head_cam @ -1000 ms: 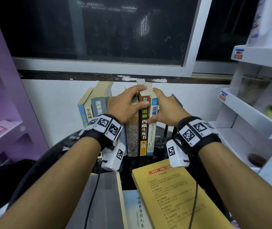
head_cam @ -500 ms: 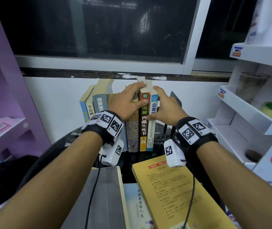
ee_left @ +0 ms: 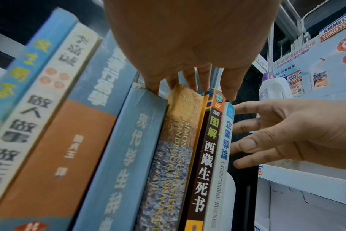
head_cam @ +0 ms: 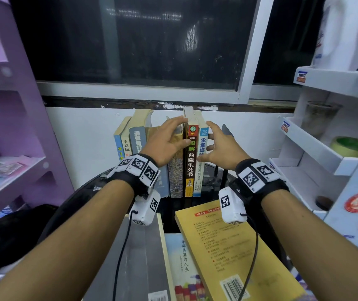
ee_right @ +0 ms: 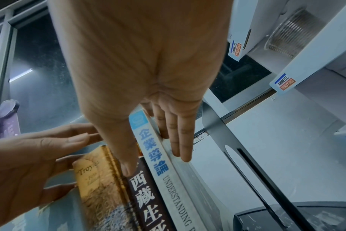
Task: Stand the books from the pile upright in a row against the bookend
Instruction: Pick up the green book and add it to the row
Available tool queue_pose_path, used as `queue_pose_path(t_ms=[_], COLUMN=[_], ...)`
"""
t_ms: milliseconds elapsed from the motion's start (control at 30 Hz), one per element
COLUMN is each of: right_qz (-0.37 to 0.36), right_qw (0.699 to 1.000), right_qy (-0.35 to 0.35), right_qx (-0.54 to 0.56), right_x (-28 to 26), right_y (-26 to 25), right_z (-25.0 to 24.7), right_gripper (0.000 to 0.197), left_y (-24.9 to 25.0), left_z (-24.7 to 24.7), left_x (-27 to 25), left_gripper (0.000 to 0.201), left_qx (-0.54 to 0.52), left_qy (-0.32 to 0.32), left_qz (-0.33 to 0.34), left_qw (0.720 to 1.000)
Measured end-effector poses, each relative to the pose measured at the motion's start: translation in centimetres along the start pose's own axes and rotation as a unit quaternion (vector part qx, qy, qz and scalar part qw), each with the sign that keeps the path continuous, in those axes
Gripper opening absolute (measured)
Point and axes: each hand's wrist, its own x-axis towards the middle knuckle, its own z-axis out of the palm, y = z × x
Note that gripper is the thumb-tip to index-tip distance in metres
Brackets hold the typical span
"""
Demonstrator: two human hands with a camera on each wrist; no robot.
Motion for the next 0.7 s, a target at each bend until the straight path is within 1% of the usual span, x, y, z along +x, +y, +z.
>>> queue_pose_path(t_ms=[267, 433, 533, 700], right_qz=[0.010, 0.025, 0.034, 0.040], right_qw=[1.000, 1.000, 0.999, 0.996], right_qy=[-0.009, -0.015, -0.033, -0.070], right_qx=[-0.003, -0.006, -0.024, -0.046], right_x=[-3.3, -5.2, -6.2, -8.6], right_y=[-0.8, -1.6, -2.1, -3.3], right_z=[-0.4, 0.3, 1.2, 2.6], right_gripper=[0.091, 0.093, 0.095, 0.087], left_y=[2.0, 2.6, 2.8, 2.7], left_z=[-0.7, -1.3, -1.8, -2.7], left_x=[-3.2, -5.4, -7.1, -10.0], left_gripper=[0.052, 0.053, 0.053, 0.058], left_qx=[0.052, 0.069, 0.078, 0.096], left_qy=[0.008, 0.022, -0.004, -0.061], left_qz=[0.011, 0.008, -0.018, -0.107], left_qw=[0.999, 0.997, 0.997, 0.988])
